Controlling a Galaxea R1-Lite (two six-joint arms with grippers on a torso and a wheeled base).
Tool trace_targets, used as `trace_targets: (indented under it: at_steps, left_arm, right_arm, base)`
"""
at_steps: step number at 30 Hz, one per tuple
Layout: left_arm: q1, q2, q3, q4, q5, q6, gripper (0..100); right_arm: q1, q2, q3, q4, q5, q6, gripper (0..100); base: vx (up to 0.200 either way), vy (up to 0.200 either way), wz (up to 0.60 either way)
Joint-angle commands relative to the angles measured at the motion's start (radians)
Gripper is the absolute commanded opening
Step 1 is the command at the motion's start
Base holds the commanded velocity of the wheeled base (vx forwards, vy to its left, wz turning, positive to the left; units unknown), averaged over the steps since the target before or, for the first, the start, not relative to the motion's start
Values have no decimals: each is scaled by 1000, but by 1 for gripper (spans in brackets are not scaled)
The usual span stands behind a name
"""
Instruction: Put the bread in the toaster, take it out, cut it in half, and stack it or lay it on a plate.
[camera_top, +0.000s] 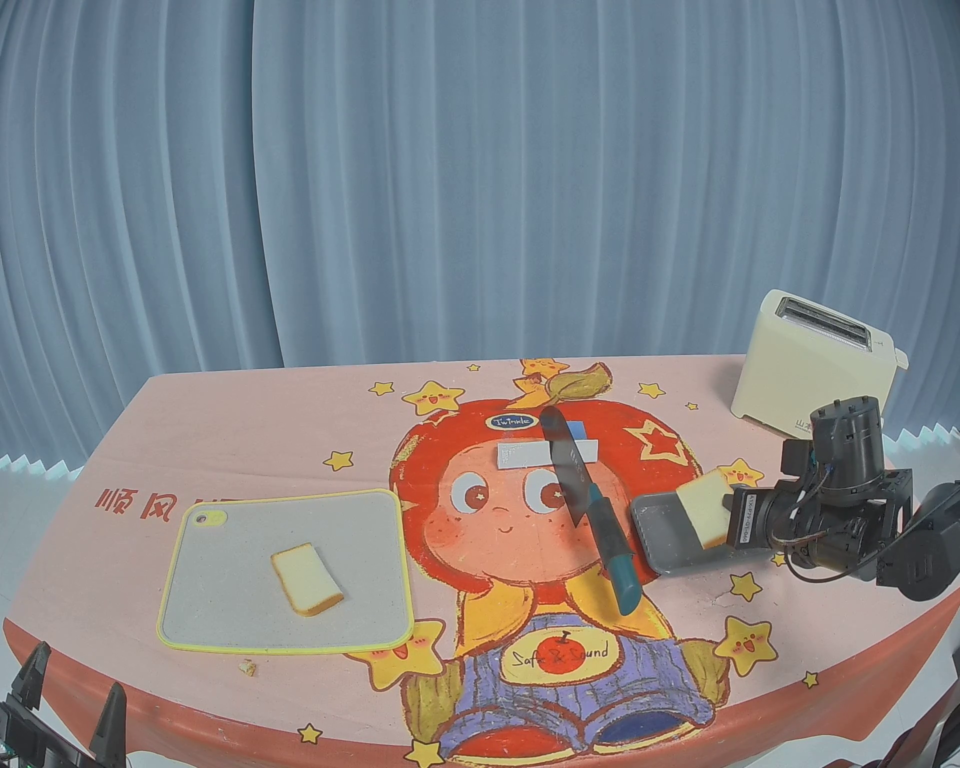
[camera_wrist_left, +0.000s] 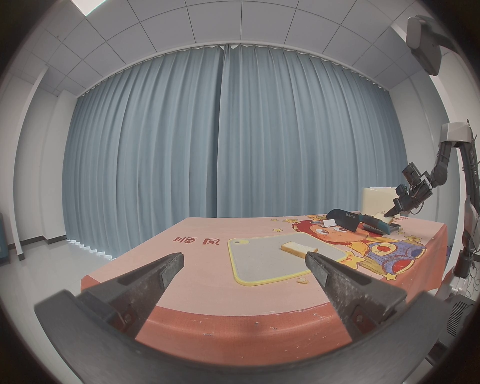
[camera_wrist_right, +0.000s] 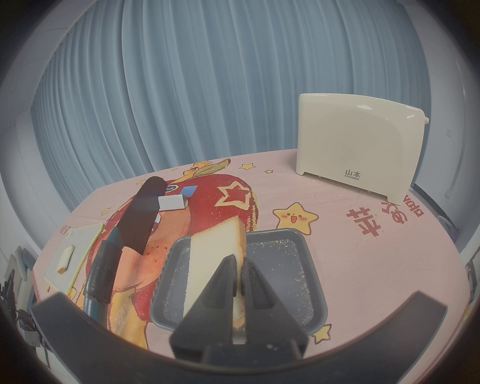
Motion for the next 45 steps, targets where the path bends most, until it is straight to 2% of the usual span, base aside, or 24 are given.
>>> trace_targets:
  at_steps: [1,45]
  left_arm:
    - [0,-10,18,0,1,0,100]
    - [0,-10,18,0,1,0,100]
  right_arm:
    - [0,5,1,0,0,-1,0]
    - [-2,43,-1,0,-7,-1,0]
  base:
    - [0,0,0]
    - [0,0,0]
